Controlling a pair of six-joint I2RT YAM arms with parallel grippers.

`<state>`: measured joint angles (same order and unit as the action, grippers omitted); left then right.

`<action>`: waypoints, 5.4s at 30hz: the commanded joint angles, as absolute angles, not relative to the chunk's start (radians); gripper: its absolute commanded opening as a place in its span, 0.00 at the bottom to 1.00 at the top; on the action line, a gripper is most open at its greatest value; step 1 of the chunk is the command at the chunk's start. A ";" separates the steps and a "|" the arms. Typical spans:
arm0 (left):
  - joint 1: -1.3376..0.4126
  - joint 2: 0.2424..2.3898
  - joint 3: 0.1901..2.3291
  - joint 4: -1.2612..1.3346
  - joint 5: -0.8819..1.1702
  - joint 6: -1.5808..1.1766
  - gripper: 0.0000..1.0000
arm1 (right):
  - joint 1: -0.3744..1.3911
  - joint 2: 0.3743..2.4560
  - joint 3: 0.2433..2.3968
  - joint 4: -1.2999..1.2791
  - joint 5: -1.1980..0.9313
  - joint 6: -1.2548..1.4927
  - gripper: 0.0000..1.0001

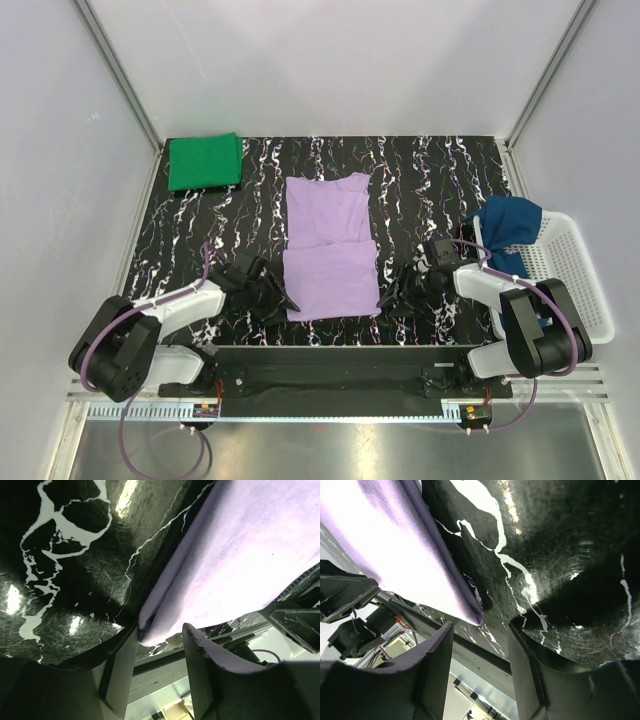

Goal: Fold and stack the t-shirts
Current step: Fold the tshirt

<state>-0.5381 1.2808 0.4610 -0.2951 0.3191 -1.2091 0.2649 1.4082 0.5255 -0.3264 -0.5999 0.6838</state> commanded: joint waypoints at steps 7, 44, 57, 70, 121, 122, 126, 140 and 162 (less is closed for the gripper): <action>-0.546 1.335 0.446 -0.461 0.150 -1.131 0.07 | 0.299 1.393 0.522 -0.348 -0.534 0.693 0.58; -0.546 1.324 0.561 -0.466 0.235 -1.040 0.00 | 0.345 1.439 0.376 -0.244 -0.479 0.870 0.56; -0.546 1.339 0.566 -0.446 0.255 -1.026 0.00 | 0.353 1.600 0.414 -0.086 -0.456 0.922 0.34; -0.616 1.253 0.558 -0.578 0.193 -0.903 0.00 | 0.388 1.323 0.434 -0.333 -0.445 0.784 0.00; -0.184 2.236 2.219 -0.738 0.213 -0.586 0.51 | 0.089 2.491 2.443 -0.880 -0.498 0.437 0.62; -0.181 2.237 2.256 -0.750 0.216 -0.586 0.52 | 0.089 2.505 2.495 -0.911 -0.488 0.430 0.62; -0.199 2.058 2.065 -0.663 0.296 -0.577 0.51 | 0.101 2.433 2.402 -0.944 -0.449 0.405 0.62; -0.362 1.929 1.385 -0.106 0.581 -0.799 0.16 | 0.235 2.157 1.793 -0.565 -0.601 0.455 0.07; -0.399 2.052 1.322 -0.331 0.390 -0.703 0.11 | 0.203 2.603 2.077 -0.050 -0.641 0.706 0.03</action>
